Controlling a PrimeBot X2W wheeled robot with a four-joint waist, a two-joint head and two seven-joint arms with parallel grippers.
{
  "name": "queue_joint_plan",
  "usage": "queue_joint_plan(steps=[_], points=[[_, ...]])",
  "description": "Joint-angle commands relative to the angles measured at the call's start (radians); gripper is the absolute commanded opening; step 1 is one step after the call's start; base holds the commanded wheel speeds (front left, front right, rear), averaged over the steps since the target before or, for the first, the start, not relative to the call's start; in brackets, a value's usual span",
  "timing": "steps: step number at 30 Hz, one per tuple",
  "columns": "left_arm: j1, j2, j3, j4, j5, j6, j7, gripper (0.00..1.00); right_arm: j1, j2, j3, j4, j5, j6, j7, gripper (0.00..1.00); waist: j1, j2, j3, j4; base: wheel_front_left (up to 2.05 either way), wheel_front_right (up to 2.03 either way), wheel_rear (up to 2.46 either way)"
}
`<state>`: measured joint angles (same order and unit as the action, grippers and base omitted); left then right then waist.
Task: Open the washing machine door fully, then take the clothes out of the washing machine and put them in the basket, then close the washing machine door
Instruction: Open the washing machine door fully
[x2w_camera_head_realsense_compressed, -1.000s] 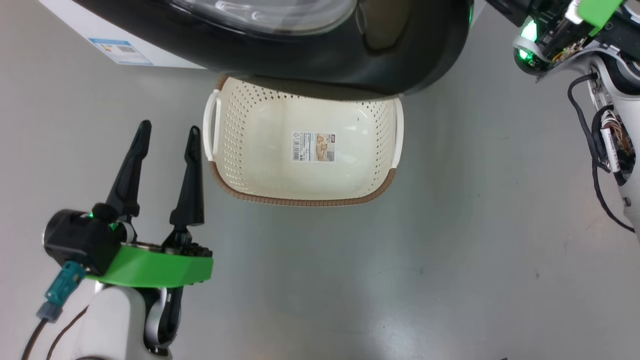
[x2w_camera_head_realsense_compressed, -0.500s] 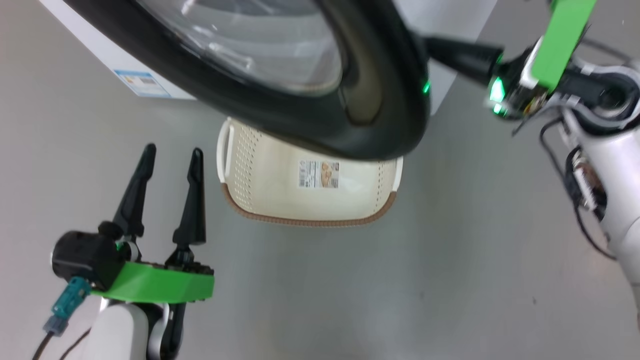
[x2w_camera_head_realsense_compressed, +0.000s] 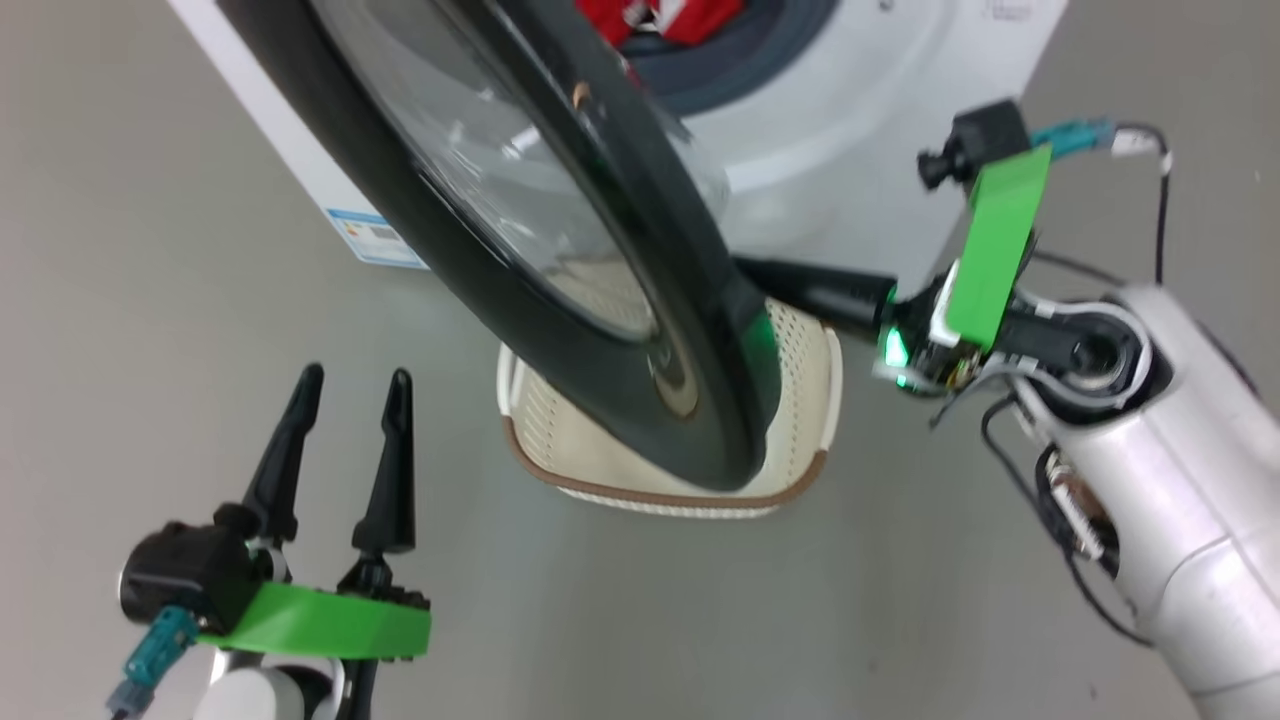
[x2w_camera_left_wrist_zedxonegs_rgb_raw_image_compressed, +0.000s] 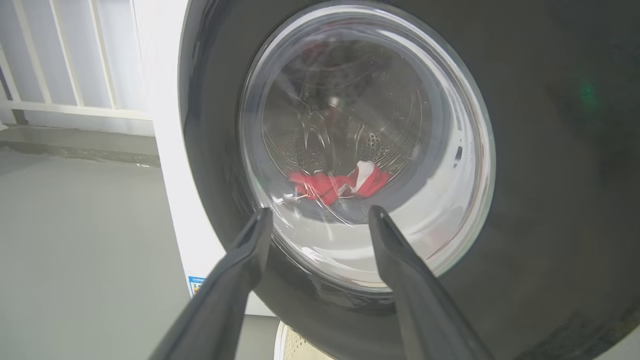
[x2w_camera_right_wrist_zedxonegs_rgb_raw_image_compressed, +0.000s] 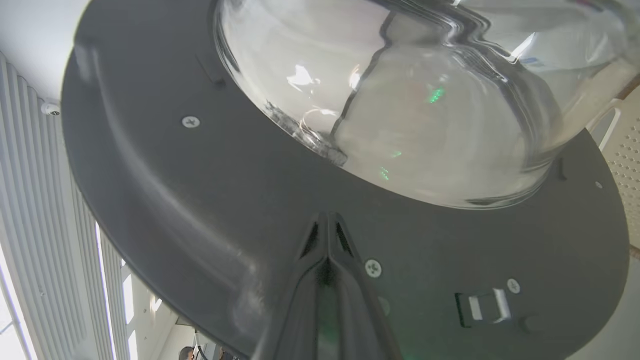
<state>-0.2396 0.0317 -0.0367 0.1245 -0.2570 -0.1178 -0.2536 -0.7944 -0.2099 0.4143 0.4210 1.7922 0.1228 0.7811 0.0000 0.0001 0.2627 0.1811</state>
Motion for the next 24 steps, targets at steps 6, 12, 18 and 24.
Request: queue_joint_plan(steps=[6, 12, 18, 24], points=[[0.051, 0.019, 0.040, -0.023, -0.007, 0.014, -0.008, 1.00, 0.081, 0.057, 0.036, -0.050, -0.010, 0.008, -0.004, 0.00, 0.0000, -0.0001, -0.102, 0.081, 0.00, 0.00, 0.00], [0.077, 0.019, 0.041, -0.024, -0.012, 0.017, -0.008, 1.00, 0.126, 0.092, 0.059, -0.035, -0.013, 0.008, -0.008, 0.00, 0.0000, -0.0001, -0.140, 0.119, 0.00, 0.00, 0.00], [0.085, 0.019, 0.029, -0.021, -0.020, 0.019, -0.008, 1.00, 0.158, 0.127, 0.087, -0.001, -0.027, 0.008, -0.023, 0.00, 0.0000, -0.0001, -0.162, 0.172, 0.00, 0.00, 0.00], [0.096, 0.019, 0.017, -0.015, -0.030, 0.024, -0.008, 1.00, 0.173, 0.151, 0.107, 0.036, -0.019, 0.008, -0.041, 0.00, 0.0000, -0.0001, -0.183, 0.228, 0.00, 0.00, 0.00]])
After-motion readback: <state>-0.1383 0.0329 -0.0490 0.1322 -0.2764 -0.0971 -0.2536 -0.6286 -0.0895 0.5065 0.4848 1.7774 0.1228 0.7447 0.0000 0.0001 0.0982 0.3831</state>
